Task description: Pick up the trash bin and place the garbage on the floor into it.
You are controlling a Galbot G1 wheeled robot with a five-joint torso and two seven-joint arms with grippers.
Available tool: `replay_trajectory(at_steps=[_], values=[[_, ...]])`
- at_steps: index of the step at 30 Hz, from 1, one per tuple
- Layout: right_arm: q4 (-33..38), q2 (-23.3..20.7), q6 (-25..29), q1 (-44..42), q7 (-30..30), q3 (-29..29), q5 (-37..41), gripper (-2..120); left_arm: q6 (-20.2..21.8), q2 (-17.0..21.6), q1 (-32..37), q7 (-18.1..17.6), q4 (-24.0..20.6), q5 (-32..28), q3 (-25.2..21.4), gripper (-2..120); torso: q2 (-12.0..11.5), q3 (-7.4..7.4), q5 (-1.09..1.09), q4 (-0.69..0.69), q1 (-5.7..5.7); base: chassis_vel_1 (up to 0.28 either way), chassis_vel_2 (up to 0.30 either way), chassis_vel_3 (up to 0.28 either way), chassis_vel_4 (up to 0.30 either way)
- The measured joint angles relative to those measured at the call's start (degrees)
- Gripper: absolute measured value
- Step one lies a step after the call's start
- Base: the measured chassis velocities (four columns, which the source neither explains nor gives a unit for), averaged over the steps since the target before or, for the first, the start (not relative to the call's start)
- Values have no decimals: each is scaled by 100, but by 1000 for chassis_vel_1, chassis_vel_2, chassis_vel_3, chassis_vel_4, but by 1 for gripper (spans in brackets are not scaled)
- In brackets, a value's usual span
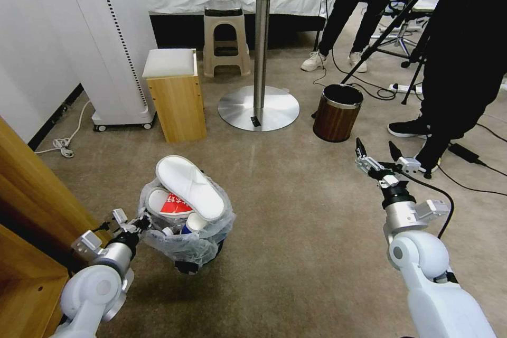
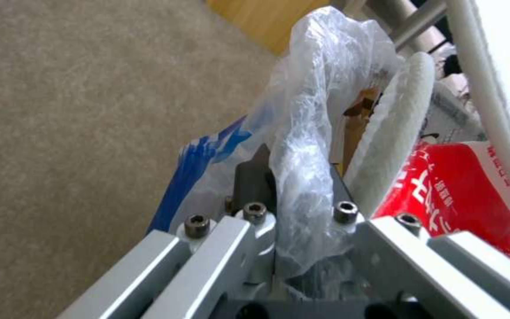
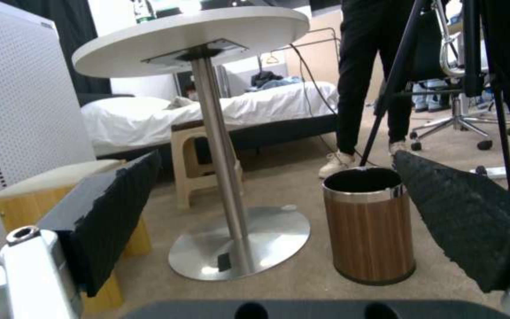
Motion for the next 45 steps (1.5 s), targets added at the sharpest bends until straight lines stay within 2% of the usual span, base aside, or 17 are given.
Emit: replay_trajectory(at_steps=[6,7,13,19,27,32,39,45], values=[[-56,-17,23,37,-32,-7,5,100,-140,-8,16,484,-95,463,-8,3,0,0,0,0,0,0,0,0,0],[-81,-33,37,40,-40,-3,22,100,-326,-13,16,840,5,1022,28,3,0,0,0,-1,0,0,0,0,0],[-117,-62,49,63,-55,5,32,100,-499,-40,73,1139,54,1728,100,3,0,0,0,-1,0,0,0,0,0],[-133,-58,49,103,-58,-20,37,100,-391,-14,47,939,110,1943,136,3,0,0,0,-1,0,0,0,0,0],[-159,-16,49,116,-73,-50,37,100,-72,237,15,598,102,2352,223,3,0,0,0,0,0,0,0,0,0],[-162,-5,50,112,-75,-55,37,100,132,281,-19,446,92,2352,286,3,0,0,0,0,0,0,0,0,0],[-164,-8,51,97,-79,-55,36,100,638,369,-123,179,22,2120,388,3,0,0,0,0,0,0,0,0,0],[-163,18,51,92,-82,-65,33,100,786,401,-169,126,85,1976,401,3,0,0,4,1,0,0,0,0,0]])
